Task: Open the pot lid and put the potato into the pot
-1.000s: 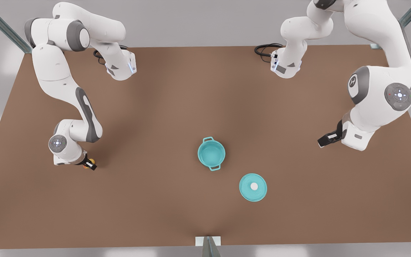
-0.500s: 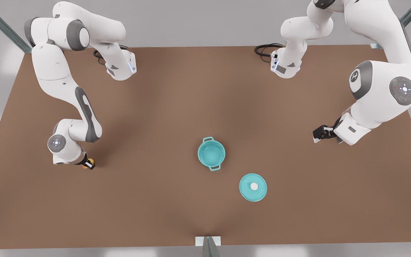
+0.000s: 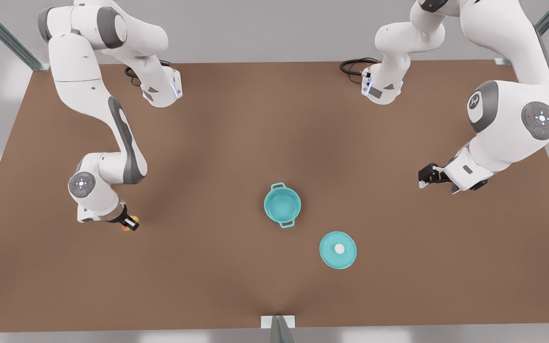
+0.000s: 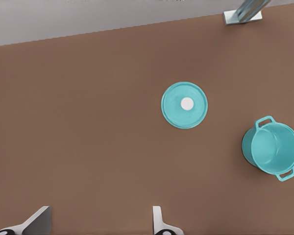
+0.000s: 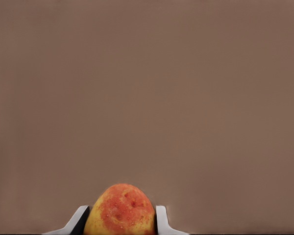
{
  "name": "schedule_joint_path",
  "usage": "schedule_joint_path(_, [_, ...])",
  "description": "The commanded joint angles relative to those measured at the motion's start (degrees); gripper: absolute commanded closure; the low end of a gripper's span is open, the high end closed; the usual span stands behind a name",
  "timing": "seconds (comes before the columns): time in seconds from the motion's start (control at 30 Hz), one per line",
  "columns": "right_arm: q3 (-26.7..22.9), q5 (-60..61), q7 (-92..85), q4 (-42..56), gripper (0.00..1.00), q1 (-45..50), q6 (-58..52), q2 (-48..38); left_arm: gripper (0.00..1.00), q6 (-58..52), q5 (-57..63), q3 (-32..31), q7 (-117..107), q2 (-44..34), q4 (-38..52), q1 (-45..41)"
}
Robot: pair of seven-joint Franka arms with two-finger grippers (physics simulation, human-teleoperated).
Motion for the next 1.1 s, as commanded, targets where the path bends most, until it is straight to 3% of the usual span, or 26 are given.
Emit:
schedule_joint_path(0.0, [0.05, 2.13, 14.0, 1.79, 0.47, 2.28, -8.87, -0.14, 0.0, 0.0, 0.21, -0.08, 6.33, -0.06, 0.17, -0.02])
schedule_joint_path(0.33, [-0.13, 8.46, 35.0, 13.21, 0.48, 18.36, -20.73, 0.3, 0.0, 0.27, 0.21, -0.08, 6.42, 0.11, 0.17, -0.19])
schedule_joint_path(0.73, [-0.04, 9.34, 59.09, 37.82, 0.48, 33.57, -25.31, 17.08, 0.0, -2.9, 0.65, -0.26, 6.07, -0.06, 0.26, -0.37])
schedule_joint_path(0.77, [-0.04, 9.34, 60.05, 39.14, 0.48, 34.62, -25.31, 18.49, 0.0, -6.94, 0.56, 0.01, 5.98, -0.24, 0.78, -0.28])
schedule_joint_path(1.07, [-0.65, 9.61, 63.48, 46.79, 0.47, 39.19, -22.14, 28.69, 0.0, -7.47, 0.39, 0.71, 6.33, 0.02, 0.08, 0.07])
